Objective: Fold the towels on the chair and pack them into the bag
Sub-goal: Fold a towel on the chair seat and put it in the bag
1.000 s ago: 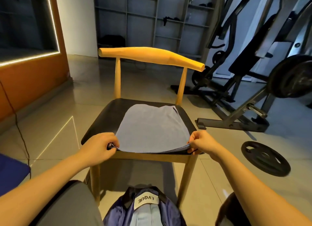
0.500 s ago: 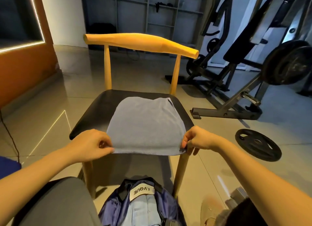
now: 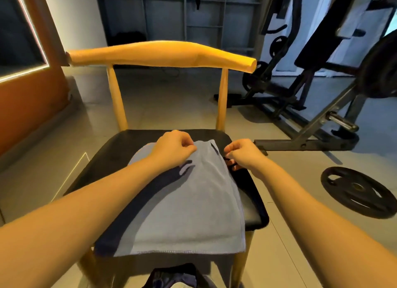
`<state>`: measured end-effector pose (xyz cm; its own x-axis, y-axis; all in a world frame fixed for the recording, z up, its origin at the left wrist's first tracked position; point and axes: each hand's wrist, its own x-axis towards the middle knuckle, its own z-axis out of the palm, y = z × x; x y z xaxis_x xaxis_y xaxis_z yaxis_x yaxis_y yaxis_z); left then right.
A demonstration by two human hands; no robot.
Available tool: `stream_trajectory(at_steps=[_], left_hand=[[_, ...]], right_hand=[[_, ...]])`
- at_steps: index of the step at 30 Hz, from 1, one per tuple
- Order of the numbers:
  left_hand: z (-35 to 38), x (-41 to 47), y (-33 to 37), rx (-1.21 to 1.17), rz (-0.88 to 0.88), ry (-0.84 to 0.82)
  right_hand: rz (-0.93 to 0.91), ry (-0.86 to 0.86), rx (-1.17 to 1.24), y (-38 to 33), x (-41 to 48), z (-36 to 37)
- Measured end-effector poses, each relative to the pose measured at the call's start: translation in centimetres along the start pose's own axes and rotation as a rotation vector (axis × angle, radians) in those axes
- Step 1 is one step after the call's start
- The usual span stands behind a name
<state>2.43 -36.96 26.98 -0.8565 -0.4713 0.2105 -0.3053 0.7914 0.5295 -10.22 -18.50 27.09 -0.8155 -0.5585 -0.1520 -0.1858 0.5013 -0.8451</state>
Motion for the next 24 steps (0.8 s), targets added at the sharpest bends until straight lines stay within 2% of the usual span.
stream_trajectory(at_steps=[4,7,10,16,24], left_hand=[[3.7,6.1,4.4,-0.052,-0.221,-0.027],[4.9,8.4,5.6,0.045,-0.347,-0.199],[4.5,9.5,5.6,0.021,-0.396,-0.323],[2.2,9.4,4.2,-0.220,-0.332,-0.388],[0.8,7.9,3.2,-0.455,-0.289,-0.456]], right_hand=[[0.031,-0.045,0.065,0.6,2.6,0.1],[0.053,-0.097,0.131,1.4,3.5,-0.4],[0.062,-0.121,0.182,1.7,4.2,-0.9],[-0.017,-0.113,0.339,0.9,5.7,-0.7],[-0.069,-0.182,0.311,-0.2,6.1,0.1]])
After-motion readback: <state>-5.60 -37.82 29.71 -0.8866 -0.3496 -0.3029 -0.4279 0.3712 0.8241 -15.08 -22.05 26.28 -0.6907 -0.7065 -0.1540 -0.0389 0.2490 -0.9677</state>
